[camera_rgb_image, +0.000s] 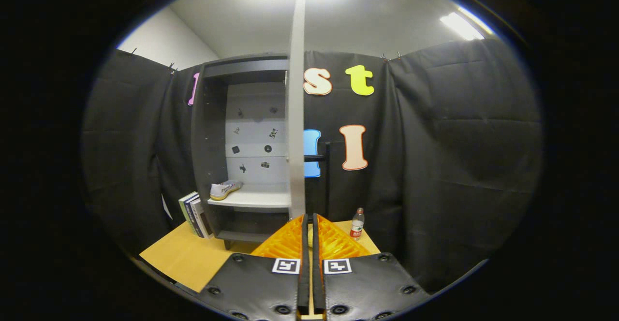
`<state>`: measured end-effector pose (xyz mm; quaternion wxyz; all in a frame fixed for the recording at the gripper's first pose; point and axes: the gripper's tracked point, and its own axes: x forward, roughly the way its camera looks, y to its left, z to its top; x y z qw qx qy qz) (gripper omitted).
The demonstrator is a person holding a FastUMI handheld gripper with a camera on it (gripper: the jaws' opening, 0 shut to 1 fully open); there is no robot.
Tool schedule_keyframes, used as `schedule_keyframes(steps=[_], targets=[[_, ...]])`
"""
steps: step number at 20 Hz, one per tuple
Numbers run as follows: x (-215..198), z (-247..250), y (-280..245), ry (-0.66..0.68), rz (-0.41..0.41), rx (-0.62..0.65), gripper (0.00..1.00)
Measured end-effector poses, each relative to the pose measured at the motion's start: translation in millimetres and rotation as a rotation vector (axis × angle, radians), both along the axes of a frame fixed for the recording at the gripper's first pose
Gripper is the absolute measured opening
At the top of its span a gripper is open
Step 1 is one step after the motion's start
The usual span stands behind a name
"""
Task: Open the shoe cabinet door, grab the shoes and put them into the shoe cabinet, then close the shoe cabinet door.
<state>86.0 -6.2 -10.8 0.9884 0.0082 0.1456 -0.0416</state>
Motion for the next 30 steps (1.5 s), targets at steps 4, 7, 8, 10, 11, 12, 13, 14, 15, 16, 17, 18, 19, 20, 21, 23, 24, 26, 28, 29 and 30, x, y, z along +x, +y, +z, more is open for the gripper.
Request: schedule_keyframes(steps=[4,7,8,10,11,12,13,14,15,16,17,18,19,20,21,23,24,26,28,29,30], targets=[[-16.9,-16.6,30.3,0.094,0.103,0.026,0.68],[-25.4,-34.6,50.7,0.164,0.183,0.039,0.99],[-29.4,-40.4,56.2,0.187,0.208,0.03,0.99],[-29.9,-51.8,61.8,0.225,0.256,0.022,0.99],[-30.6,-59.0,67.2,0.244,0.268,0.031,0.99],[-31.0,-67.9,72.0,0.269,0.28,0.041,1.0],[-32.2,-77.5,75.8,0.298,0.291,0.048,1.0],[-32.9,-88.1,79.5,0.339,0.293,0.056,1.0],[-37.2,-99.1,83.3,0.388,0.304,0.066,1.0],[-43.5,-108.5,84.9,0.435,0.308,0.068,1.0],[-48.8,-116.4,86.3,0.486,0.315,0.072,1.0],[-53.0,-123.7,88.0,0.522,0.325,0.068,1.0],[-55.9,-130.5,88.0,0.557,0.336,0.059,0.99],[-60.9,-137.7,86.1,0.594,0.348,0.044,0.99],[-62.4,-145.5,83.0,0.628,0.356,0.024,0.99],[-63.2,-163.1,80.6,0.687,0.37,-0.006,0.99],[-63.4,-168.3,79.6,0.715,0.369,-0.008,0.99],[-63.8,-178.6,81.5,0.769,0.353,-0.001,0.99],[-64.7,-190.9,79.5,0.821,0.333,-0.011,0.99],[-66.7,-195.5,75.6,0.85,0.318,-0.025,0.99],[-67.1,-198.2,74.0,0.873,0.304,-0.032,0.99]])
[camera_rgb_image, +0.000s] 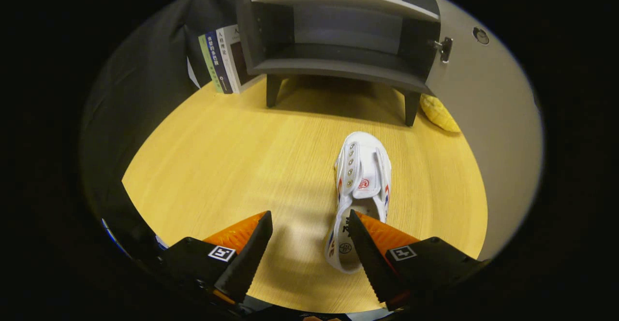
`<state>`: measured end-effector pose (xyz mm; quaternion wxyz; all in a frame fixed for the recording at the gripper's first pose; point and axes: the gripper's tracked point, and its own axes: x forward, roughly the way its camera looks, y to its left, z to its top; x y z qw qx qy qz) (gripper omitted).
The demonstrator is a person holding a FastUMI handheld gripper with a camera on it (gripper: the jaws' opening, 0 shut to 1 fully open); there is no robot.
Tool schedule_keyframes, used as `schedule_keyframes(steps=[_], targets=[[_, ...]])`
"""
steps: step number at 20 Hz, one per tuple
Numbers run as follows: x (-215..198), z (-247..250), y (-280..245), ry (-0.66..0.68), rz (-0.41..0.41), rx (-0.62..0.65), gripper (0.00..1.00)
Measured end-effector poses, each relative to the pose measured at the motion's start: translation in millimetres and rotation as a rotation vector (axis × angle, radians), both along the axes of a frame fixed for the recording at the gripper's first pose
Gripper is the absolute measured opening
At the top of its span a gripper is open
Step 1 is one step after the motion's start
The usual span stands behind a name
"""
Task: Open the shoe cabinet door, grab the shoes and put them into the shoe cabinet, then close the shoe cabinet door.
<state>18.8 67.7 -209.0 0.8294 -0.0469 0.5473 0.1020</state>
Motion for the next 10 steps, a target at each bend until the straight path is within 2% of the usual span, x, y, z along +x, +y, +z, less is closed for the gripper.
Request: schedule_keyframes(steps=[5,8,9,10], targets=[[32.7,2.0,-0.6,-0.048,-0.032,-0.02,0.99],[42.9,-16.9,-3.4,-0.029,-0.054,-0.028,0.95],[48.8,-20.4,-7.3,-0.032,-0.054,-0.048,0.9],[51.7,-23.1,-12.8,-0.04,-0.057,-0.068,0.74]])
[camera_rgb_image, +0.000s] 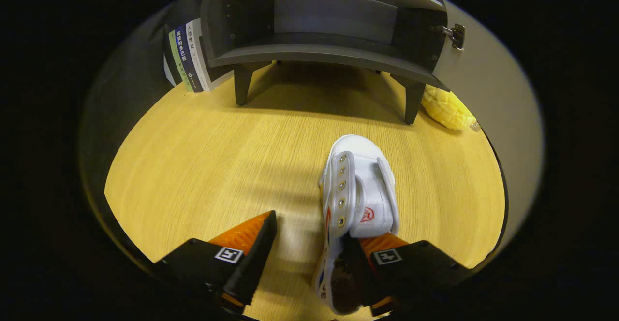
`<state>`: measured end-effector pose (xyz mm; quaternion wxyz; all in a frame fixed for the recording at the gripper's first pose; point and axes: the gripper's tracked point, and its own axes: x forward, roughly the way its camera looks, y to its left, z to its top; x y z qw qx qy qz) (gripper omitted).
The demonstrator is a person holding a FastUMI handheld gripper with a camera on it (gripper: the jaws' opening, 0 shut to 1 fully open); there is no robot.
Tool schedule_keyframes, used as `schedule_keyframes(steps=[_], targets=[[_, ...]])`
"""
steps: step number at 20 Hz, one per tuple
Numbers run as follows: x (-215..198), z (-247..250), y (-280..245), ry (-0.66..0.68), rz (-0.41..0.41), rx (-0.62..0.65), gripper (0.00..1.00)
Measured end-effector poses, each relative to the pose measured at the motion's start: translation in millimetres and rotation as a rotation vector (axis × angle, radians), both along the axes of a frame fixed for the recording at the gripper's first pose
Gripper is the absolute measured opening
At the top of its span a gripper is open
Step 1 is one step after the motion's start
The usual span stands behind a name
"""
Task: Open the shoe cabinet door, grab the shoes and put them into the shoe cabinet, then close the shoe cabinet door.
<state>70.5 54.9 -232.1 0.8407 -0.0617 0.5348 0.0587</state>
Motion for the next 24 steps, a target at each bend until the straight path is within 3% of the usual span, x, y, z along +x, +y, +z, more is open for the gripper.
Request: schedule_keyframes(steps=[3,5,8,15,24], targets=[[6.7,-0.3,-9.0,-0.007,-0.027,-0.018,0.26],[6.4,-1.4,-6.0,-0.001,-0.002,-0.001,0.11],[6.6,-0.6,-5.7,0.002,-0.006,0.012,0.03],[13.8,23.7,-9.4,-0.077,0.017,0.006,0.03],[44.5,139.1,-8.0,-0.277,0.063,0.047,0.03]])
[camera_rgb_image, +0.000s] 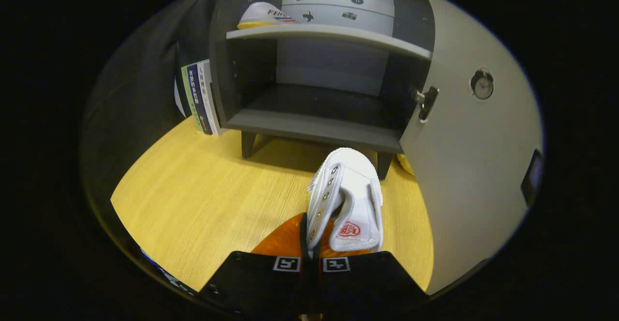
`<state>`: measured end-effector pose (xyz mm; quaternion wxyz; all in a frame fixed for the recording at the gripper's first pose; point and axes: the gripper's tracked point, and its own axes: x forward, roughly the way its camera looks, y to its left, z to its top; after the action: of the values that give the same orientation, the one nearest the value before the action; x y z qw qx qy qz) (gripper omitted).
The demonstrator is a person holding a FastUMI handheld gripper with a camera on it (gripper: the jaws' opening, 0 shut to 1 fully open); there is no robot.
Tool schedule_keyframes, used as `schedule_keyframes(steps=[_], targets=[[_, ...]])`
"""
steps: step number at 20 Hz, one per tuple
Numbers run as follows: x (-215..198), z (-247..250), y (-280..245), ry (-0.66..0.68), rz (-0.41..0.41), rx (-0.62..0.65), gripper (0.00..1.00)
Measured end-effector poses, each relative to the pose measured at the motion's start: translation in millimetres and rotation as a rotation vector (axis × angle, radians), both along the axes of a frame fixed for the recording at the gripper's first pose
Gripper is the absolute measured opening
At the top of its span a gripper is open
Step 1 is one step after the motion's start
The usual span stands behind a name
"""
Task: Open the shoe cabinet door, grab the shoes and put them into the shoe cabinet, then close the shoe cabinet door.
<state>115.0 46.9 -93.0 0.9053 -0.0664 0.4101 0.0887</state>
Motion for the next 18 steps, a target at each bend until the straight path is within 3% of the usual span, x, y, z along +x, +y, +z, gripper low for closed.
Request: schedule_keyframes(steps=[8,18], targets=[[23.8,122.4,4.0,-0.19,0.016,0.063,0.03],[82.1,226.0,22.3,-0.358,0.018,0.119,0.03]])
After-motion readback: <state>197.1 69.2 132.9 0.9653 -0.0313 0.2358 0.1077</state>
